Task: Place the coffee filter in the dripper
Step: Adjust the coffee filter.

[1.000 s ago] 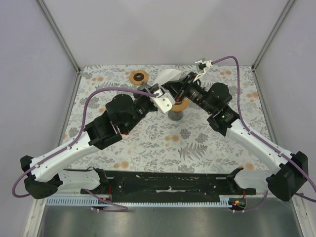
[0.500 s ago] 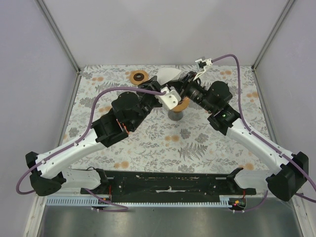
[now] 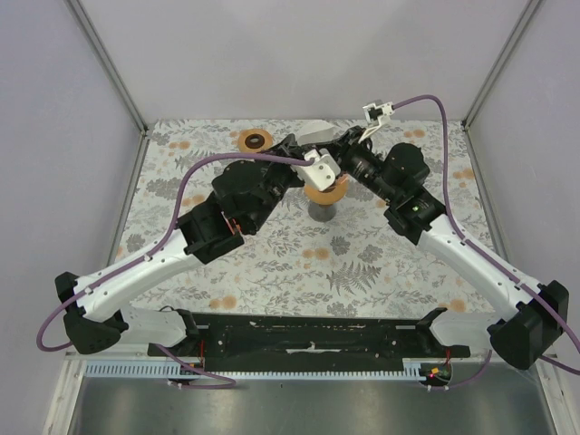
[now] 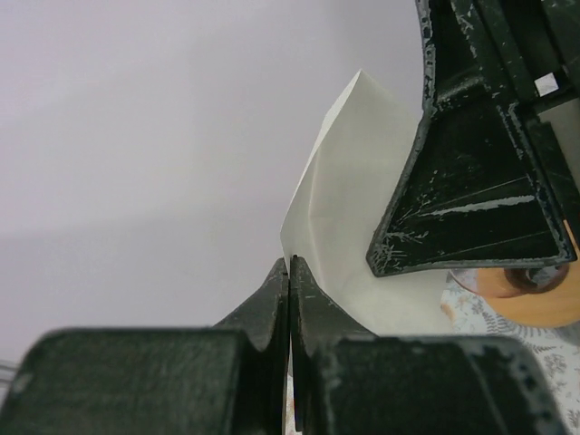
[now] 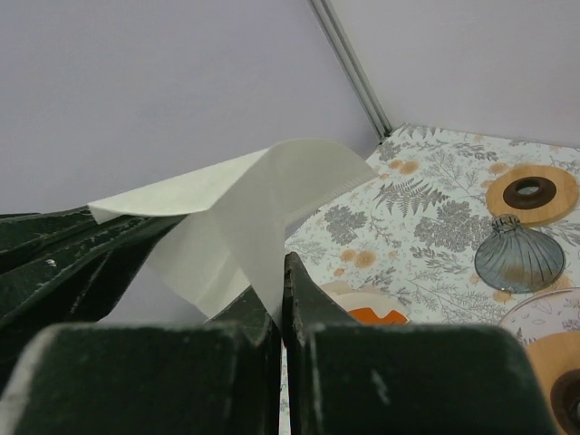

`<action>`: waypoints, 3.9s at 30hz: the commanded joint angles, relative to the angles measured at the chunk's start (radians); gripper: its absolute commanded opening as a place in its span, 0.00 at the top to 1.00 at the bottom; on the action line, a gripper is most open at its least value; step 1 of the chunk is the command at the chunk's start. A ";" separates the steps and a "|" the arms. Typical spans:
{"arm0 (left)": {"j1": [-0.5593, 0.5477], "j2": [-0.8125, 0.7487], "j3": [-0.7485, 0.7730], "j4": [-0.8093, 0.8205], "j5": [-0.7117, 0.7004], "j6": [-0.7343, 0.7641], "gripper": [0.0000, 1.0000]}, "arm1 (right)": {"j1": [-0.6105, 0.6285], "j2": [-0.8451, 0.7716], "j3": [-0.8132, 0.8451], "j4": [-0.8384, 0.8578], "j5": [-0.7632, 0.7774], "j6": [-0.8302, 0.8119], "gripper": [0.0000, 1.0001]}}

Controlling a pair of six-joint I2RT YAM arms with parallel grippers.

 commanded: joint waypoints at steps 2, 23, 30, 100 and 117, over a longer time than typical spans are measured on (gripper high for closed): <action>0.000 -0.054 -0.064 0.247 0.040 0.209 0.98 | -0.012 0.019 0.002 0.045 0.022 0.066 1.00; -0.019 -0.122 -0.199 0.322 0.124 0.229 0.98 | -0.008 0.085 0.059 0.384 -0.023 0.189 0.53; -0.019 -0.120 -0.233 0.469 0.163 0.383 0.98 | -0.006 0.107 0.076 0.325 0.103 0.206 0.87; 0.020 0.150 0.398 -0.170 -0.064 -0.032 0.98 | -0.011 0.041 0.062 0.210 0.146 0.057 1.00; 0.010 0.165 0.381 -0.223 -0.014 0.106 0.70 | -0.011 0.036 0.130 0.075 0.152 0.002 1.00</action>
